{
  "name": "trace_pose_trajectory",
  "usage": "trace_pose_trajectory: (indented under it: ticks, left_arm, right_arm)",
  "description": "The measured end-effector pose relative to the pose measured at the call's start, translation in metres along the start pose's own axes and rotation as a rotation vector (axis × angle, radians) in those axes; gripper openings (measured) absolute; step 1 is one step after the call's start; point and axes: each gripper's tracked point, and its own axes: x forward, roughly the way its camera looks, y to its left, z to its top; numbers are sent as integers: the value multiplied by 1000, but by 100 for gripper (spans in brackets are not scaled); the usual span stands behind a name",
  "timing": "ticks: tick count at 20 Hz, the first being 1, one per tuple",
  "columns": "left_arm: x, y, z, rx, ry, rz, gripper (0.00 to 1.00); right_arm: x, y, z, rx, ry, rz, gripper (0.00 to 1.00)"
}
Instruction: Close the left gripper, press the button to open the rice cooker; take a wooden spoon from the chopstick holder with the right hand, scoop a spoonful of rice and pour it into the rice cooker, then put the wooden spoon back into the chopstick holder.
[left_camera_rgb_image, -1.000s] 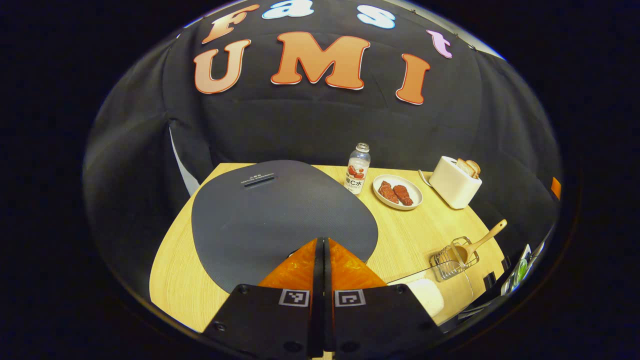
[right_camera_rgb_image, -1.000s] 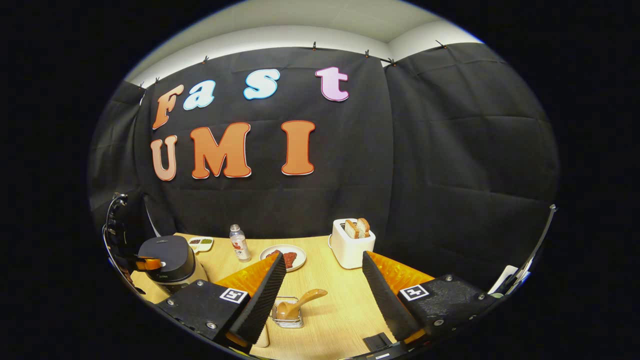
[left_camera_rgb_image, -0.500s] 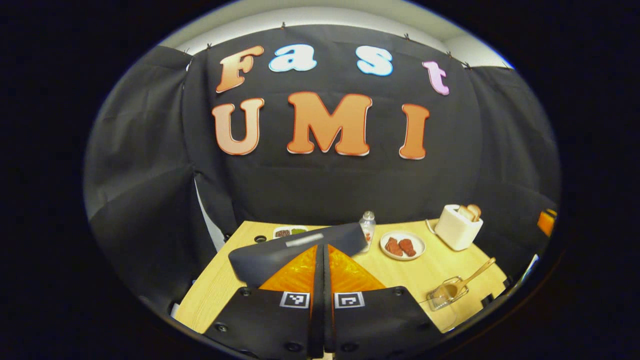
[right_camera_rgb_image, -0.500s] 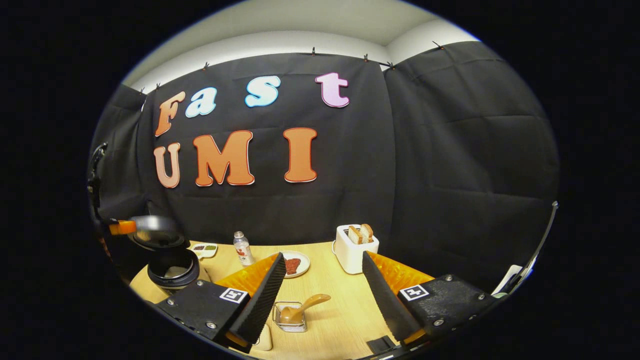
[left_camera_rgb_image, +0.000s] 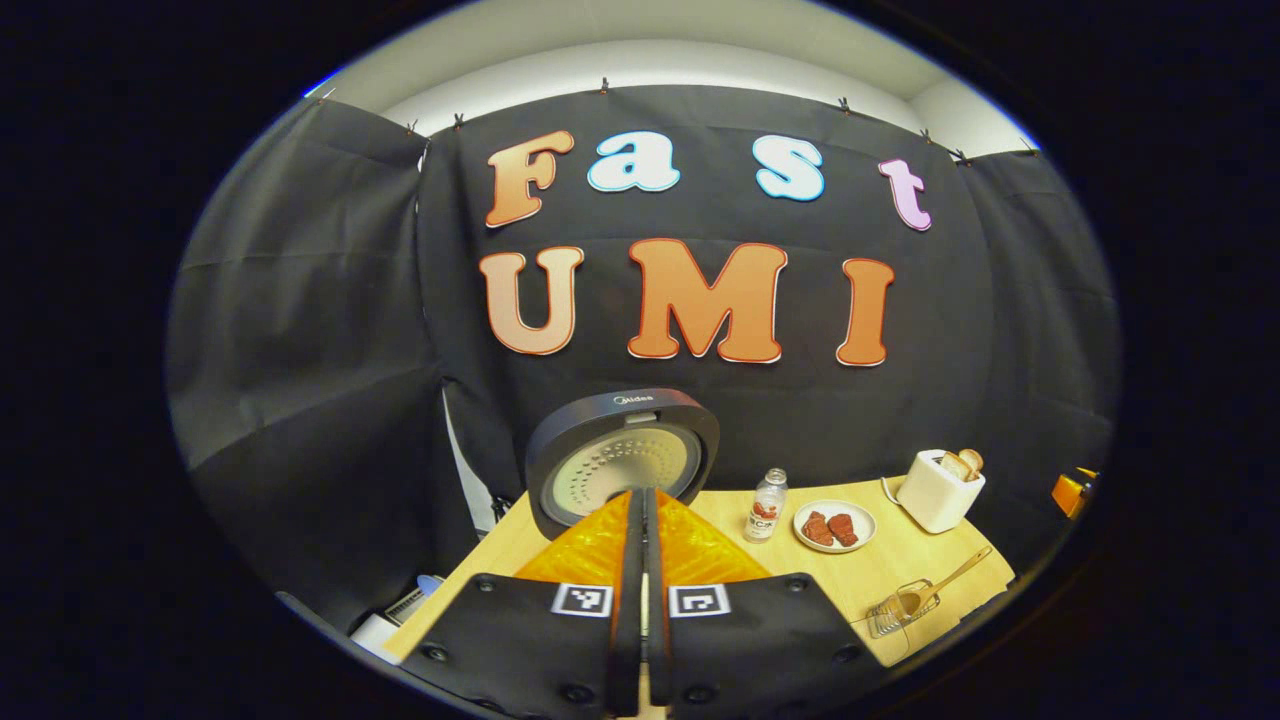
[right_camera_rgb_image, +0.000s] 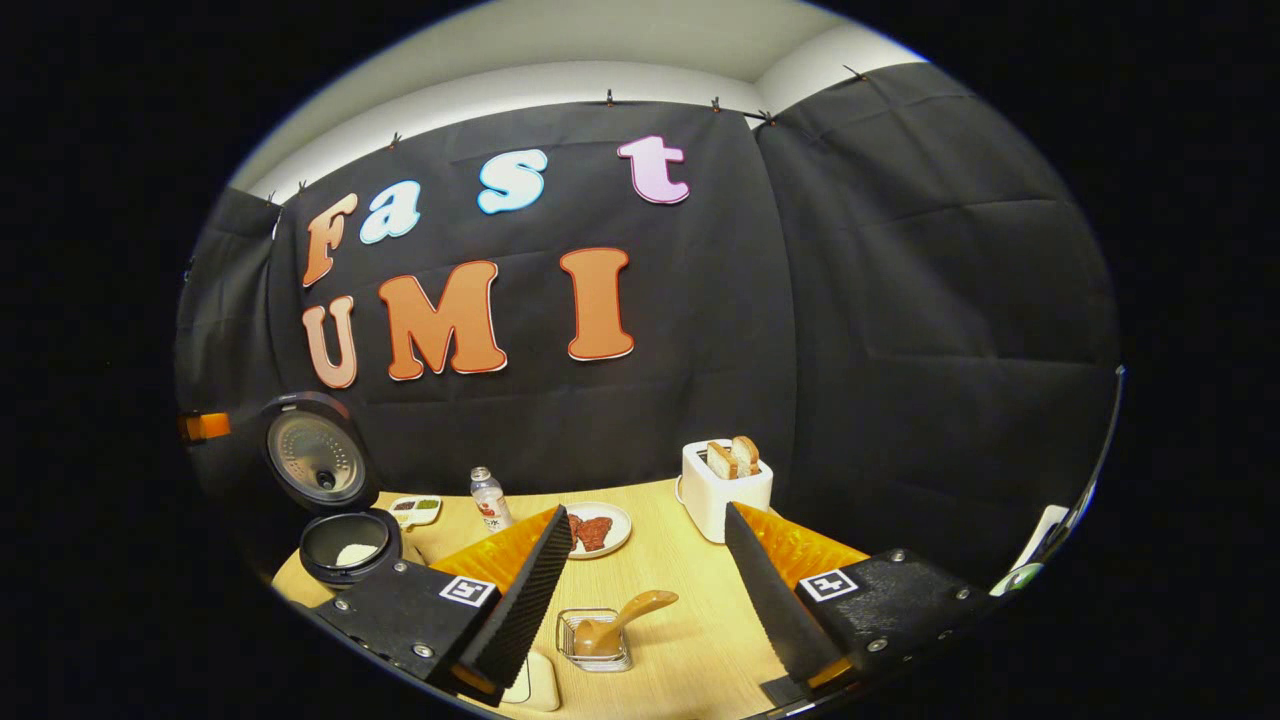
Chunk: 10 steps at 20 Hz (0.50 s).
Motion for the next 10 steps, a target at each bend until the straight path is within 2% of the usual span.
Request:
trace_pose_trajectory:
  ticks: [1, 2, 4, 6, 9, 10]
  left_arm:
    - [-3, 4, 2, -7, -5, 13, 14]
    - [-3, 7, 4, -19, -12, 15, 14]
    - [-6, 11, 9, -54, -13, 12, 38]
    - [-9, 21, 12, -83, -21, 22, 40]
    - [-20, 34, 19, -92, -39, 45, 70]
    - [-24, 42, 24, -95, -59, 67, 71]
  right_arm:
    - [5, 1, -5, 6, 5, 0, 95]
    - [10, 2, -11, 16, 7, 5, 95]
    - [21, 3, -28, 49, 29, 13, 95]
    - [36, 5, -53, 104, 66, 20, 95]
    - [55, 6, -93, 185, 126, 22, 94]
    - [60, 7, -104, 216, 150, 24, 95]
